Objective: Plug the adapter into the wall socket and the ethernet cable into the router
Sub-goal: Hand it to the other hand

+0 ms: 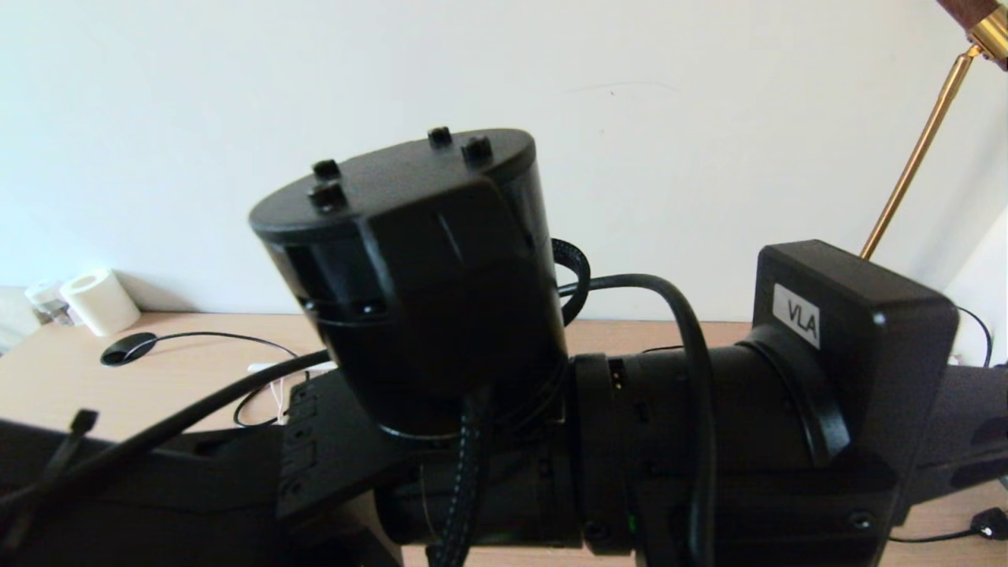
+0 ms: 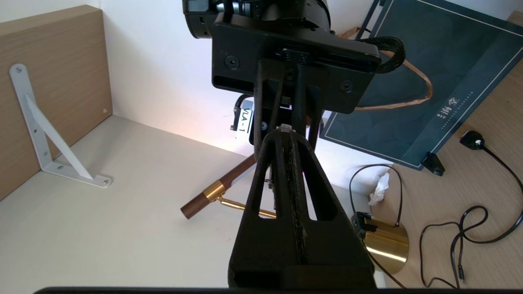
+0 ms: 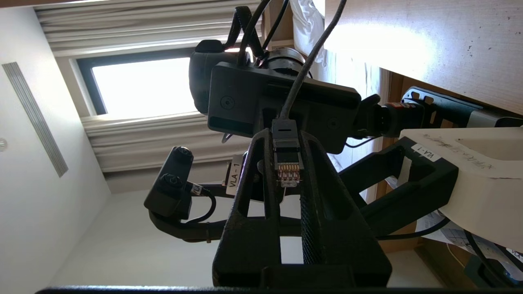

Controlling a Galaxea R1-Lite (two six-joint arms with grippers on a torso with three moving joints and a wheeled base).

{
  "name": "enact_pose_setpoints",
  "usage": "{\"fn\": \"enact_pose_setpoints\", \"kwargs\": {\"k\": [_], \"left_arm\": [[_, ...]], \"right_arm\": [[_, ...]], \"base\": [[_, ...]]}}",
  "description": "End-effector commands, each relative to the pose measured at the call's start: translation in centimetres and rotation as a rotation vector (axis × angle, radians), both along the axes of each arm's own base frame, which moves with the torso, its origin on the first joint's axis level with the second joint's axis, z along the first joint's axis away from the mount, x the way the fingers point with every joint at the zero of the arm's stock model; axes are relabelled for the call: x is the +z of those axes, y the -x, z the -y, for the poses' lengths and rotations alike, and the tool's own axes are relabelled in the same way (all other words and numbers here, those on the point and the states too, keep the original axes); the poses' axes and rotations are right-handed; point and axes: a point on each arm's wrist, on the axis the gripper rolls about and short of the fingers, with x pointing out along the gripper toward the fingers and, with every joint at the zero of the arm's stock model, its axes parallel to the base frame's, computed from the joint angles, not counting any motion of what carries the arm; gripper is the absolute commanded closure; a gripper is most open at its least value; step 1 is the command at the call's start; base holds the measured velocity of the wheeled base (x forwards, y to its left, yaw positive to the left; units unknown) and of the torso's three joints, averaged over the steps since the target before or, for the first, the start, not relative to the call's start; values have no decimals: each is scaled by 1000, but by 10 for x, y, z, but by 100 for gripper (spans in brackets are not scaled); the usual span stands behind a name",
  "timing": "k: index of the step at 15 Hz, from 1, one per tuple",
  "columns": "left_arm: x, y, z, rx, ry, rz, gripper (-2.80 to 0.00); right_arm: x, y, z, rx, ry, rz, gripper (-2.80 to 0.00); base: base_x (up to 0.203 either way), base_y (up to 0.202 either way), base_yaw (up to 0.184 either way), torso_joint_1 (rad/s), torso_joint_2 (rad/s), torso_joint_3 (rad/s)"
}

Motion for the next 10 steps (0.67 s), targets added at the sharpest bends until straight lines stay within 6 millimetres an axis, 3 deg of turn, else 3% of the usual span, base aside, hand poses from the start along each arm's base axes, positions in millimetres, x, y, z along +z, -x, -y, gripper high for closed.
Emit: {"fn": "enact_pose_setpoints", "kwargs": {"k": [1, 2, 3, 10], "left_arm": [[2, 0, -1, -1, 9, 12, 0], [3, 1, -2, 2, 14, 13, 0], [4, 1, -2, 2, 17, 15, -280], [1, -1, -10, 17, 5, 9, -280]], "right_arm": [[0, 0, 0, 7, -3, -7, 0], [0, 0, 0, 7, -3, -7, 0], [0, 0, 0, 5, -3, -9, 0], [0, 6, 1, 7, -4, -2, 0]], "base": [[0, 0, 0, 0, 0, 0], [0, 0, 0, 0, 0, 0], [0, 0, 0, 0, 0, 0], [0, 0, 0, 0, 0, 0]]}}
